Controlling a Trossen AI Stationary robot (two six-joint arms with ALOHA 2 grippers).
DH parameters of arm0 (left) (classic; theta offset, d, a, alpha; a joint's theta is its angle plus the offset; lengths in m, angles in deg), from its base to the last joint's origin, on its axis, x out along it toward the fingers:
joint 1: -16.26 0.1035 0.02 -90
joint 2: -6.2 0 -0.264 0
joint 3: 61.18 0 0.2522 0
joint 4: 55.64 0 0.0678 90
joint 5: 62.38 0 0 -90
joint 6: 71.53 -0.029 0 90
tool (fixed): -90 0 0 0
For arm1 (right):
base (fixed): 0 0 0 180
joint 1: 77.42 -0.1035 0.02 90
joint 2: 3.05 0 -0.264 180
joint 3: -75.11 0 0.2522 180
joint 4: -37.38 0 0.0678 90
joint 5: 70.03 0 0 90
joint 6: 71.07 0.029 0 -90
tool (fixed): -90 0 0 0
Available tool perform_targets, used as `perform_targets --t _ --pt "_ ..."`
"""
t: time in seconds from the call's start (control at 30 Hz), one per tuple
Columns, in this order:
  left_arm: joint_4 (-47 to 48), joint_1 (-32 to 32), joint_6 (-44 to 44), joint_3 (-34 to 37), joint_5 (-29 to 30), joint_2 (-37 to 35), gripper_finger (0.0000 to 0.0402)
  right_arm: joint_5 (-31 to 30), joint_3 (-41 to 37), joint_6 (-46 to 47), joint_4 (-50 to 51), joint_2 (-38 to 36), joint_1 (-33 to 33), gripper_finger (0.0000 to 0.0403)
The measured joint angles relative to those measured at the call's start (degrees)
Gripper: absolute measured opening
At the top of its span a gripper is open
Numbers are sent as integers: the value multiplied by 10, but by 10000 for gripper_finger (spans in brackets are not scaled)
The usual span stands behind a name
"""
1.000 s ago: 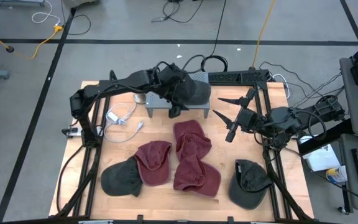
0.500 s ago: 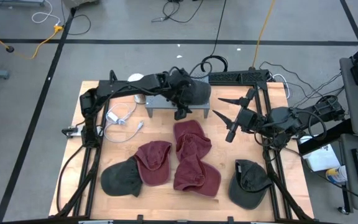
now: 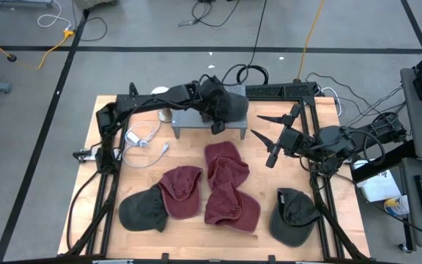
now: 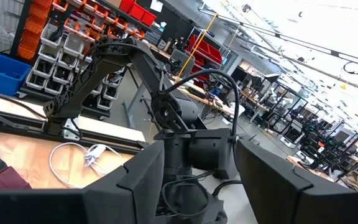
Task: Pick & Place hat
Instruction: Put the top black cap on the shelf, then stack the right black cap on top of the black cap on the shelf
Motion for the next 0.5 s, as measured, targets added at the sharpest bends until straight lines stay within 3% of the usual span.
perform_targets --t 0.13,0.5 --pt "1 1 28 0 -6 -1 194 -1 0 2 0 0 0 192" --pt "9 -2 186 0 -164 -61 182 -18 0 135 17 0 0 192"
